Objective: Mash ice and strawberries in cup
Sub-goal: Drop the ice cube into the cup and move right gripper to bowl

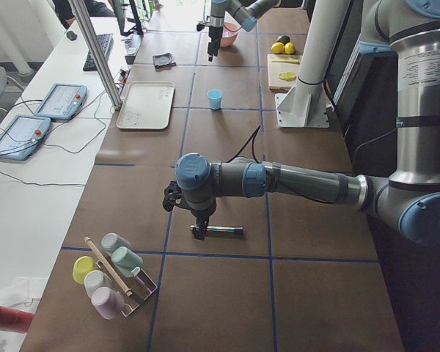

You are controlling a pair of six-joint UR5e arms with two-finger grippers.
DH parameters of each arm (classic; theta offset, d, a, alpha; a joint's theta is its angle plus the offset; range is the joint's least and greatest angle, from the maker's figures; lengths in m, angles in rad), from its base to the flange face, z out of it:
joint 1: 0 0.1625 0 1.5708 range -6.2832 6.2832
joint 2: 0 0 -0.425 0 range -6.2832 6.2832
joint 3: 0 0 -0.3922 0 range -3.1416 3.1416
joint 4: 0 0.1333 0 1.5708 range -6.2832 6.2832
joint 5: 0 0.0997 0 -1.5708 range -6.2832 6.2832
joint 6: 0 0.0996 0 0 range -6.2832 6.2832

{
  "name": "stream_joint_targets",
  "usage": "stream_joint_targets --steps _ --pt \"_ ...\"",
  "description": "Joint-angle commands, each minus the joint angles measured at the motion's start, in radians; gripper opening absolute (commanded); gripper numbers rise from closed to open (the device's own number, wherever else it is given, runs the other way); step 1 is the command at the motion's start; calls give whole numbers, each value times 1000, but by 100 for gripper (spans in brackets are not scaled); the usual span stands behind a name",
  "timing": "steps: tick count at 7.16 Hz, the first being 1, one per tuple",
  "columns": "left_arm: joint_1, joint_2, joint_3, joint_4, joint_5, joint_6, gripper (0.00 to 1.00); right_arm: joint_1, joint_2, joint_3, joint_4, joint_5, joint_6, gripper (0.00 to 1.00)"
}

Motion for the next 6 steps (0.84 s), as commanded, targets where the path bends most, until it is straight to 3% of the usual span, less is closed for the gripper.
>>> stream_joint_targets --steps 1,4,6 --pt "0 0 3 0 0 0 100 148 -277 89 9 53 -329 100" --pt "0 0 -1 0 0 -2 100 255 -431 55 7 48 -598 100" --pt "0 0 -1 0 0 0 100 294 -419 -46 12 47 -708 100"
